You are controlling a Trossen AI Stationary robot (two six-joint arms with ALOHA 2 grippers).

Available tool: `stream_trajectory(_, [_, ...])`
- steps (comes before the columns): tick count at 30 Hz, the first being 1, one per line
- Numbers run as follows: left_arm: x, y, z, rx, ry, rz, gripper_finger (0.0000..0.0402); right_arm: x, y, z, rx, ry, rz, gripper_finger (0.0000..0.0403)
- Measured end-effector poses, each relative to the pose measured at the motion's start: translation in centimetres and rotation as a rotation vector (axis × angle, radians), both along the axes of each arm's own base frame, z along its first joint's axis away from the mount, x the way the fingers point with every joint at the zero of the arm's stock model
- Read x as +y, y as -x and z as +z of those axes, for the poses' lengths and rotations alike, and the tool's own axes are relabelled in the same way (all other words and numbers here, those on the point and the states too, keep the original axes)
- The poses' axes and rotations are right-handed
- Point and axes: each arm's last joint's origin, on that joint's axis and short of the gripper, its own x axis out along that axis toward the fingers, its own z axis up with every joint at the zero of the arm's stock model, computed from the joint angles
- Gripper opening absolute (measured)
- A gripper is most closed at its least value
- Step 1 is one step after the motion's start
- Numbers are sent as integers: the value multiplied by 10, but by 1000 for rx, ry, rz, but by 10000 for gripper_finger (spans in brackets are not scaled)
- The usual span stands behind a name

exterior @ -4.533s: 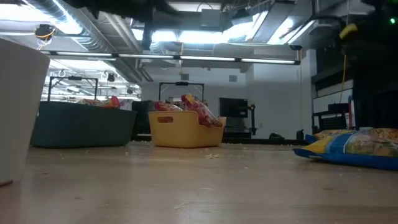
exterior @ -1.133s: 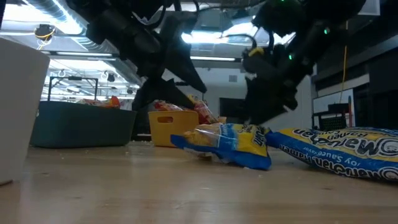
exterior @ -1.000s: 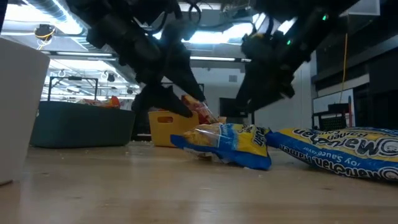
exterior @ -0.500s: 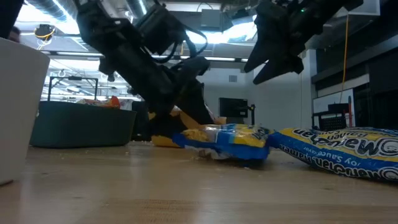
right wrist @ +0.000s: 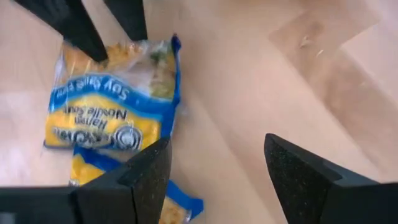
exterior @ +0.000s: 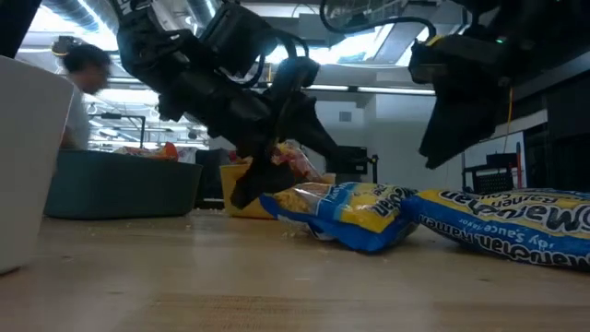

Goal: Sort Maruchan noodles
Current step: Put the top blue noodle pack into the white bin

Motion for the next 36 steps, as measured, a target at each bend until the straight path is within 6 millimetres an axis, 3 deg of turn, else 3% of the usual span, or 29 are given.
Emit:
stream_trajectory(13, [-2, 0, -13, 52, 38, -38, 220, 16, -16, -34, 3, -89, 94, 241])
stream_trajectory(26, [-5, 0, -12, 46, 71, -101, 220, 23, -39, -59, -69, -87, 190, 241])
stream_trajectory(36, [-10, 1, -12, 60, 119, -130, 211, 26, -50, -59, -123, -81, 196, 241])
